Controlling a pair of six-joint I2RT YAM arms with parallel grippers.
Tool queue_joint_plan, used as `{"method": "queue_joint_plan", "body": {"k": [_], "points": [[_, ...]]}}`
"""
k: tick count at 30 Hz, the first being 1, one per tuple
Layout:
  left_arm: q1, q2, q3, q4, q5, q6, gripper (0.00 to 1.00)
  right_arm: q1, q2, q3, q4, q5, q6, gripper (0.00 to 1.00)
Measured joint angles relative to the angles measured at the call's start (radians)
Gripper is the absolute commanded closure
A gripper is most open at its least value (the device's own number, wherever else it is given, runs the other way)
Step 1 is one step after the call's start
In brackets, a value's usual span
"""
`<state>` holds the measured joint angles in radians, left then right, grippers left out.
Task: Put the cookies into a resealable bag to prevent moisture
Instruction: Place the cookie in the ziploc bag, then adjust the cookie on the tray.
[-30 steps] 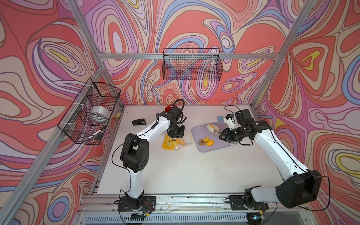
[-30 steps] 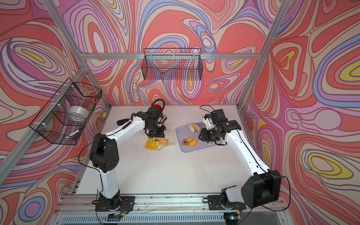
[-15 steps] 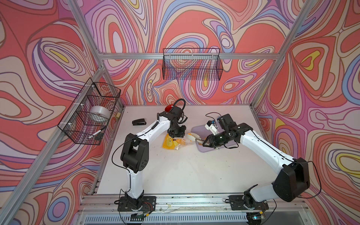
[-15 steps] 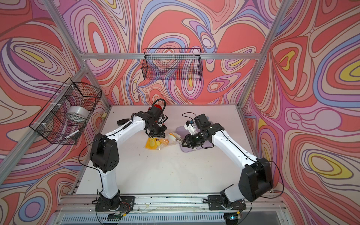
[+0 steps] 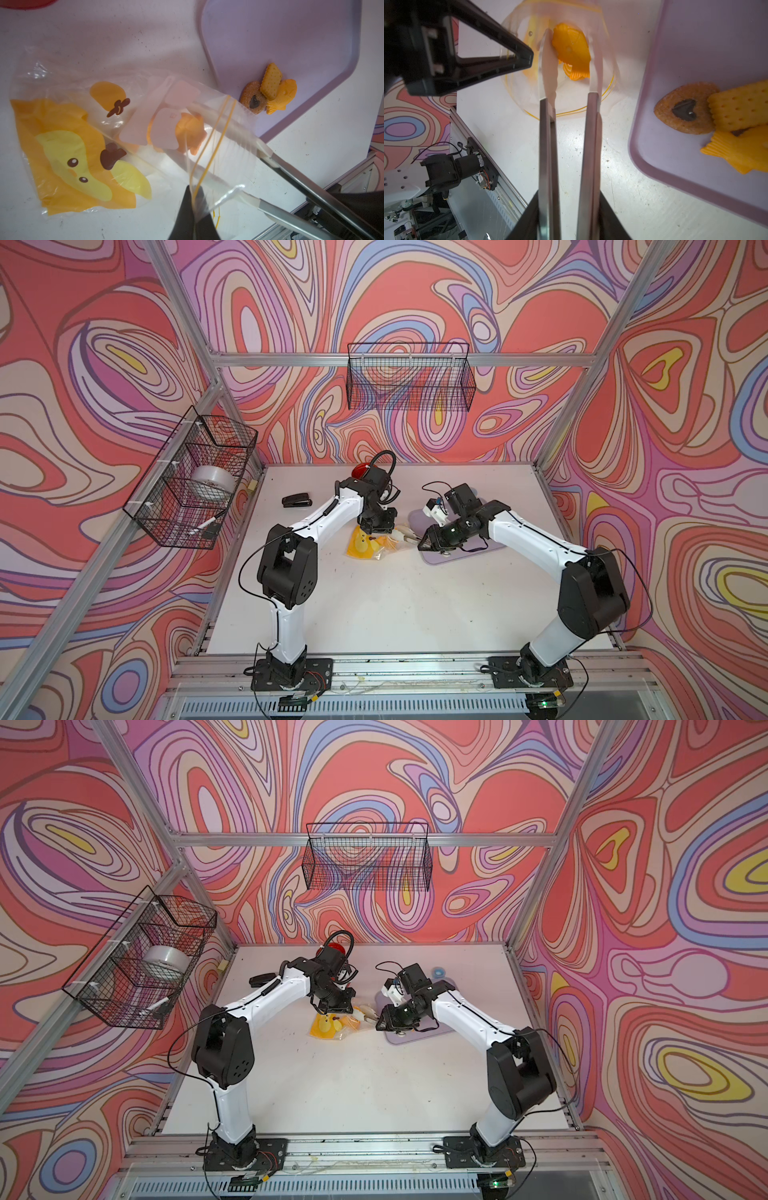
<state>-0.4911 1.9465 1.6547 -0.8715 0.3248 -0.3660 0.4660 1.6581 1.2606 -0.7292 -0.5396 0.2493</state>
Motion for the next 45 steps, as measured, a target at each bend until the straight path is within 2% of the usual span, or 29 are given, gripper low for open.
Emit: {"method": "queue_joint_plan", "body": {"k": [6, 16, 23, 28, 34, 45], "points": [[0.003, 0.000, 0.000, 0.000, -0.008, -0.002, 1.00, 0.000, -0.035, 0.001, -0.024, 0.008, -0.011, 0.52], [0.021, 0.000, -0.002, 0.002, -0.030, -0.012, 1.00, -0.002, -0.207, 0.002, -0.169, 0.007, -0.092, 0.51], [0.023, 0.000, -0.002, 0.002, -0.045, -0.013, 1.00, -0.057, -0.304, 0.002, -0.254, 0.008, -0.137, 0.52], [0.024, 0.000, -0.002, 0.000, -0.061, -0.013, 1.00, -0.134, -0.353, 0.002, -0.312, 0.153, -0.130, 0.52], [0.027, -0.002, -0.030, 0.002, -0.068, -0.013, 1.00, -0.139, -0.334, -0.025, -0.365, 0.326, -0.109, 0.52], [0.027, -0.002, -0.055, 0.009, -0.067, -0.016, 1.00, -0.138, -0.227, -0.073, -0.416, 0.474, -0.061, 0.52]]}}
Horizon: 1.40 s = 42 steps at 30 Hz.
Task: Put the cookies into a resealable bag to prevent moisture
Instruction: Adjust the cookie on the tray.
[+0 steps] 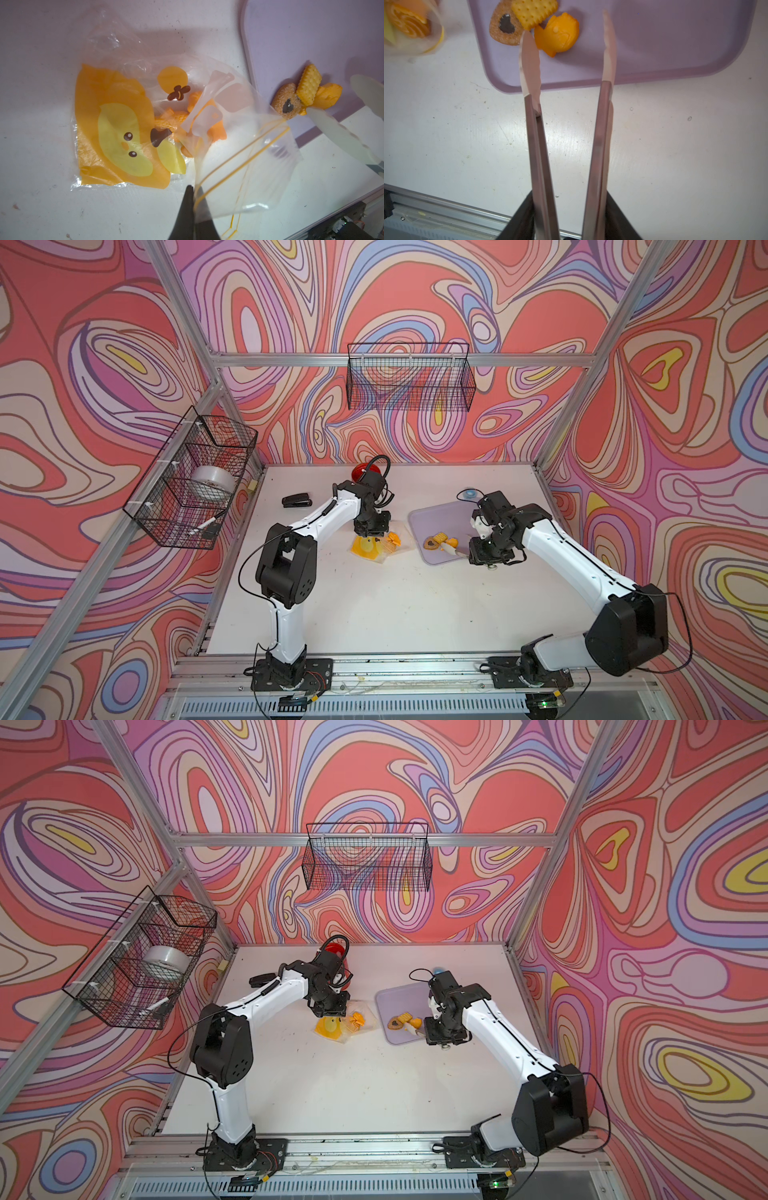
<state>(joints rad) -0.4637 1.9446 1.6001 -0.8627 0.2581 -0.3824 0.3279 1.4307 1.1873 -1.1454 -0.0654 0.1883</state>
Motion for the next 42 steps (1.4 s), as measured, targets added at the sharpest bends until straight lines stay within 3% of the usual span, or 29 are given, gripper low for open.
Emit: {"method": "queue_joint_plan", "body": {"k": [11, 20, 28, 42], "points": [[0.000, 0.000, 0.000, 0.001, 0.004, -0.003, 1.00, 0.000, 0.010, 0.068, -0.060, 0.130, 0.041, 0.52], [0.000, 0.000, -0.009, 0.008, 0.006, -0.003, 1.00, 0.000, 0.021, 0.071, 0.024, 0.074, 0.063, 0.53], [0.000, 0.000, -0.011, 0.008, 0.007, -0.003, 1.00, 0.000, 0.115, 0.068, 0.070, 0.063, 0.105, 0.58], [0.000, 0.000, -0.011, 0.018, 0.023, -0.003, 1.00, -0.051, 0.069, 0.051, 0.028, 0.008, 0.122, 0.59]]}}
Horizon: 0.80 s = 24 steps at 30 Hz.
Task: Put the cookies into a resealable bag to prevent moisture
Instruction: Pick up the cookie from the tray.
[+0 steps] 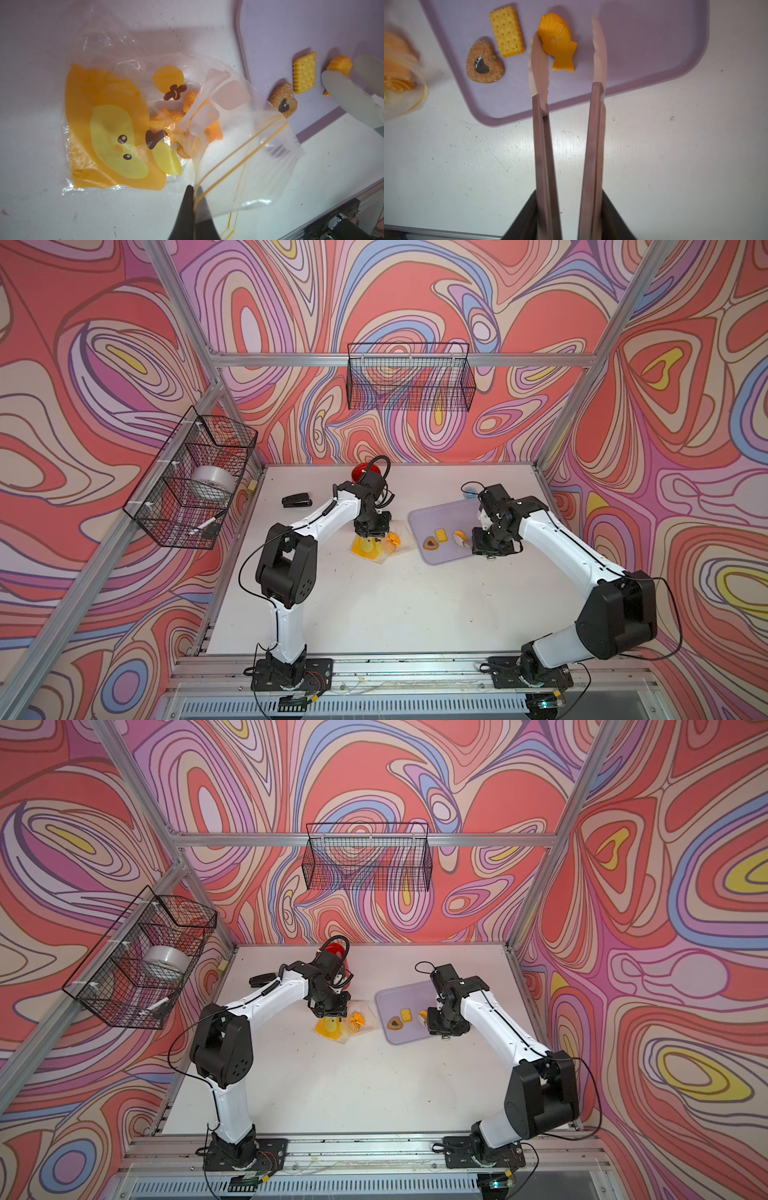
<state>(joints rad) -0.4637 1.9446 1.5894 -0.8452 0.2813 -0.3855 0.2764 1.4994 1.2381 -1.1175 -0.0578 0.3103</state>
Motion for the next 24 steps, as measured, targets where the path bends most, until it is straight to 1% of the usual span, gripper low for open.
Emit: {"method": "queue_joint_plan", "body": {"k": [4, 6, 9, 13, 19, 24], "points": [[0.000, 0.000, 0.000, 0.001, 0.004, 0.000, 1.00, -0.008, 0.002, -0.037, 0.011, -0.053, 0.008, 0.61], [0.000, 0.000, 0.000, 0.001, 0.003, 0.001, 1.00, -0.008, 0.006, -0.047, 0.013, -0.069, 0.009, 0.64], [0.000, 0.000, 0.000, 0.001, 0.003, 0.001, 1.00, -0.008, 0.012, -0.047, 0.019, -0.081, 0.006, 0.68], [0.000, 0.000, 0.000, 0.001, 0.007, 0.001, 1.00, -0.008, 0.008, -0.043, 0.023, -0.075, -0.003, 0.72], [0.000, 0.000, 0.000, 0.001, 0.015, 0.001, 1.00, -0.009, -0.076, -0.006, 0.030, -0.074, -0.054, 0.73], [0.000, 0.000, 0.000, 0.002, 0.026, 0.001, 1.00, -0.009, -0.138, 0.037, 0.033, -0.163, -0.120, 0.74]]}}
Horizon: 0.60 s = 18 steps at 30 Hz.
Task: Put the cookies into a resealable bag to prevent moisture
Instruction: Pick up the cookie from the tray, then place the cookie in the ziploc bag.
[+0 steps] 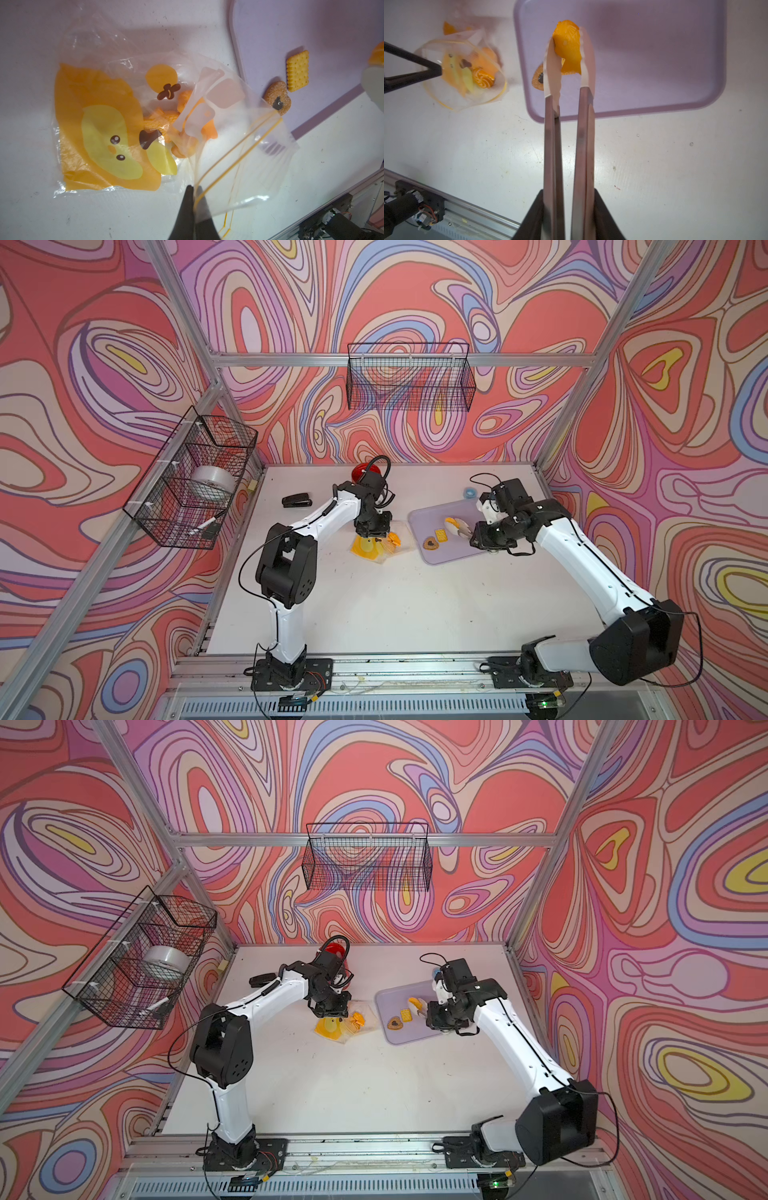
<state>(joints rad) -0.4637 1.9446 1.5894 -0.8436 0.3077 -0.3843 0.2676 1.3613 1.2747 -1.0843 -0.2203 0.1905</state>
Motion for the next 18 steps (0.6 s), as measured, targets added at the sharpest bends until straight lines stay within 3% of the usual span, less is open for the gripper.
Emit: {"method": "queue_joint_plan", "body": {"k": [7, 14, 18], "points": [[0.000, 0.000, 0.000, 0.003, 0.011, -0.001, 1.00, 0.013, -0.012, 0.003, 0.006, -0.144, -0.047, 0.73], [-0.001, 0.000, 0.013, 0.002, 0.015, -0.001, 1.00, 0.140, 0.018, 0.003, 0.069, -0.244, -0.051, 0.73], [-0.002, 0.000, 0.021, 0.003, 0.018, -0.001, 1.00, 0.160, 0.058, 0.002, 0.111, -0.266, -0.040, 0.72]]}}
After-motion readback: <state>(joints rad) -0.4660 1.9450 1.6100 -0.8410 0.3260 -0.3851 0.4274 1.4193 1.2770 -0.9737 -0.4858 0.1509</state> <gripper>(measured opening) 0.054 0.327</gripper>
